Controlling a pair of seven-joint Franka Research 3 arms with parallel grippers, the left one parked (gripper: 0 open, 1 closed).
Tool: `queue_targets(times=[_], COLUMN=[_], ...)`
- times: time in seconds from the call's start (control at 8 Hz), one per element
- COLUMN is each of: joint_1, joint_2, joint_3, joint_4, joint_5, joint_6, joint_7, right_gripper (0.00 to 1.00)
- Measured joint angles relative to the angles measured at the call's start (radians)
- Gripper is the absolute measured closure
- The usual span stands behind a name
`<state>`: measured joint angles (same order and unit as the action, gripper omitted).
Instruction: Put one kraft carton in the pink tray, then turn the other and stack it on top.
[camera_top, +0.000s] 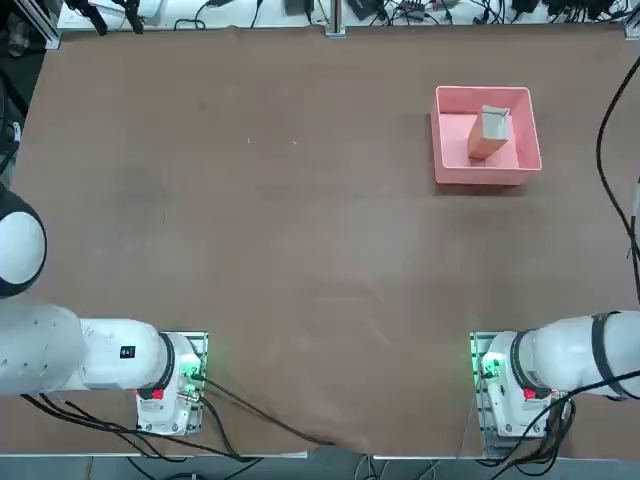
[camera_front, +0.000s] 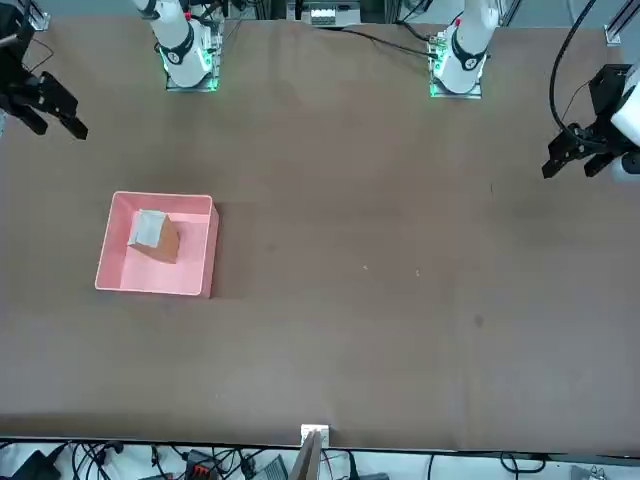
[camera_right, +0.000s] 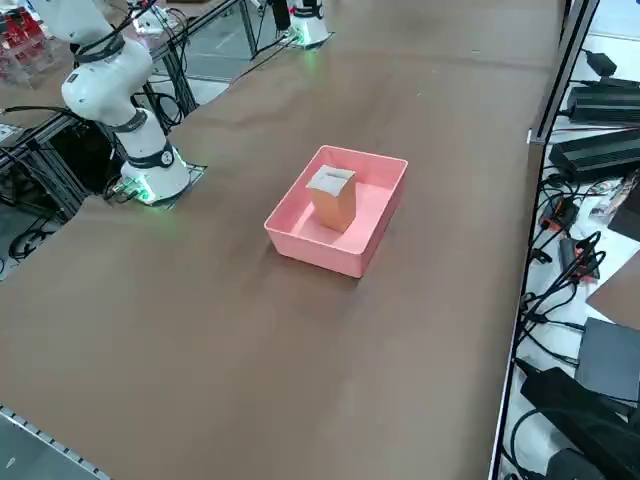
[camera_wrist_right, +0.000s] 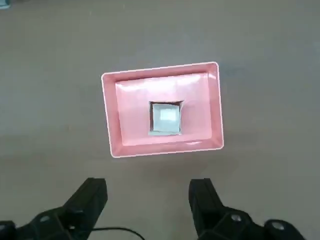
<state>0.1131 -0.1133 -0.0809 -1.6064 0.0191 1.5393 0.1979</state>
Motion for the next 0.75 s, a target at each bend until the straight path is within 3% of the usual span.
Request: queue_targets(times=[0.38,0.75], joint_1=[0.000,0.000], joint_2=[0.006,0.014], joint_3=[0.000,0.001], joint_4=[0.000,0.000], joint_5=[-0.001,-0.009], joint_6=[0.000,-0.009], joint_7=[0.062,0.007], right_gripper=[0.00,0.00])
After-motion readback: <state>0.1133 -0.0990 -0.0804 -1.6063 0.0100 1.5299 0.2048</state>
